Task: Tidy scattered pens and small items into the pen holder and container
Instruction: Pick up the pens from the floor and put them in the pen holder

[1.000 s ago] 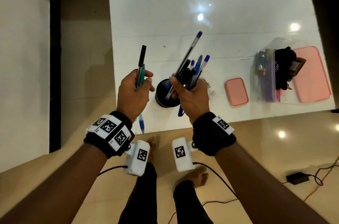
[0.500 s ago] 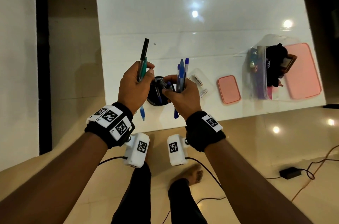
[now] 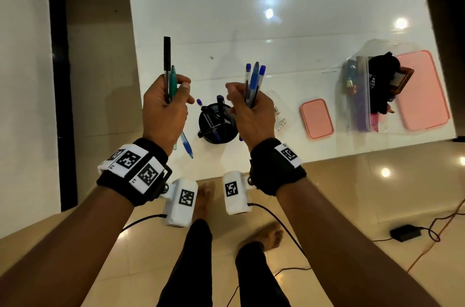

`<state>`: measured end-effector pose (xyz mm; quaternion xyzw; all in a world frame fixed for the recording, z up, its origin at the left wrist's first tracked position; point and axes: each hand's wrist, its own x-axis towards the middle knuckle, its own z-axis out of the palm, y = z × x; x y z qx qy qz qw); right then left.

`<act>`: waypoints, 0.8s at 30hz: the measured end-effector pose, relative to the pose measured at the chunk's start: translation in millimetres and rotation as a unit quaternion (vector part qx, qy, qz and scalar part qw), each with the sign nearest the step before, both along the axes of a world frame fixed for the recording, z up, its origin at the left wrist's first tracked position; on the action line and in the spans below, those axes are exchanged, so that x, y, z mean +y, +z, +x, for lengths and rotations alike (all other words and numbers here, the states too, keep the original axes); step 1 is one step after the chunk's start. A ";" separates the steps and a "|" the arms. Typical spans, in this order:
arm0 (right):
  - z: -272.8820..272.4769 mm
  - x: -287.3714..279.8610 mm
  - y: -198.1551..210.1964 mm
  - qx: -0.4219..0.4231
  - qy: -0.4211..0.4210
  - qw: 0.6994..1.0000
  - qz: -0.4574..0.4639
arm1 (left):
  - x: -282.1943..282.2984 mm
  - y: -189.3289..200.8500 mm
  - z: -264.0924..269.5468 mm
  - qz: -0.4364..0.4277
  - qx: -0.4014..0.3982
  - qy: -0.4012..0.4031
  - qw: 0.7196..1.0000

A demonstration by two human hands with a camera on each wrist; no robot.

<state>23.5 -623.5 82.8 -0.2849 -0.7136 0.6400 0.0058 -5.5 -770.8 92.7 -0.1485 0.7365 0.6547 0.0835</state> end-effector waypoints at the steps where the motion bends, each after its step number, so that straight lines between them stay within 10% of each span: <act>1: -2.2 0.0 1.1 0.003 -0.014 1.000 -0.004 | 0.0 2.2 -0.1 0.003 0.002 -0.001 1.000; 24: 32.4 20.1 -18.8 0.016 -0.057 0.997 0.056 | 44.2 18.0 -21.6 0.055 0.093 -0.005 0.994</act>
